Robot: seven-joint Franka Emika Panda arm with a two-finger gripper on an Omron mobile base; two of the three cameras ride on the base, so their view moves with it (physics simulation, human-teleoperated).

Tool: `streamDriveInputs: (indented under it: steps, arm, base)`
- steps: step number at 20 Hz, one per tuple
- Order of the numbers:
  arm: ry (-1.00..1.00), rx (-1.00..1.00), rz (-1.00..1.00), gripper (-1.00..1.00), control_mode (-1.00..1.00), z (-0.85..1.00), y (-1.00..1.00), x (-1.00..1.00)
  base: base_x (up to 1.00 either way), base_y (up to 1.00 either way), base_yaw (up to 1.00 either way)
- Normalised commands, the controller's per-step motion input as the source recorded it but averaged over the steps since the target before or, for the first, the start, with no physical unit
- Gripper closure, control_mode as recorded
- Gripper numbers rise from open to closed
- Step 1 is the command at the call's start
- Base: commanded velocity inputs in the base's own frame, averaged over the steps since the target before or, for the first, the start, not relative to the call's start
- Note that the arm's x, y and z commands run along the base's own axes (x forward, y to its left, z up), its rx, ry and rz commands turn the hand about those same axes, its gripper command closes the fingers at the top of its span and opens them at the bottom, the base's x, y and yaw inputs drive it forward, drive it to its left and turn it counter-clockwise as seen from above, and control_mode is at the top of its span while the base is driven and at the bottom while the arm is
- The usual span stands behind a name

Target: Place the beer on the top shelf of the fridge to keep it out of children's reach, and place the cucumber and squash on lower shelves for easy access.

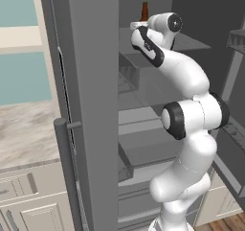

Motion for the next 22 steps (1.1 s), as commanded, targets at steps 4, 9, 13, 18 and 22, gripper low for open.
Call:
streamDriveInputs:
  steps: [4, 9, 13, 18, 22]
  arm:
    - [0.00, 0.00, 0.00, -1.00, -1.00, -0.07, 0.00, 0.05]
    - [0.00, 0.00, 0.00, -1.00, -1.00, 0.00, 0.00, -0.01]
    - [0.00, 0.00, 0.00, -1.00, -1.00, 0.00, 0.00, -0.14]
    - [0.00, 0.00, 0.00, -1.00, -1.00, 0.00, 0.00, -0.33]
    - [0.00, 0.00, 0.00, -1.00, -1.00, 0.00, 0.00, -0.35]
  base:
    - [0.00, 0.00, 0.00]
    - [0.00, 0.00, 0.00]
    - [0.00, 0.00, 0.00]
    - [0.00, 0.00, 0.00]
    - [0.00, 0.00, 0.00]
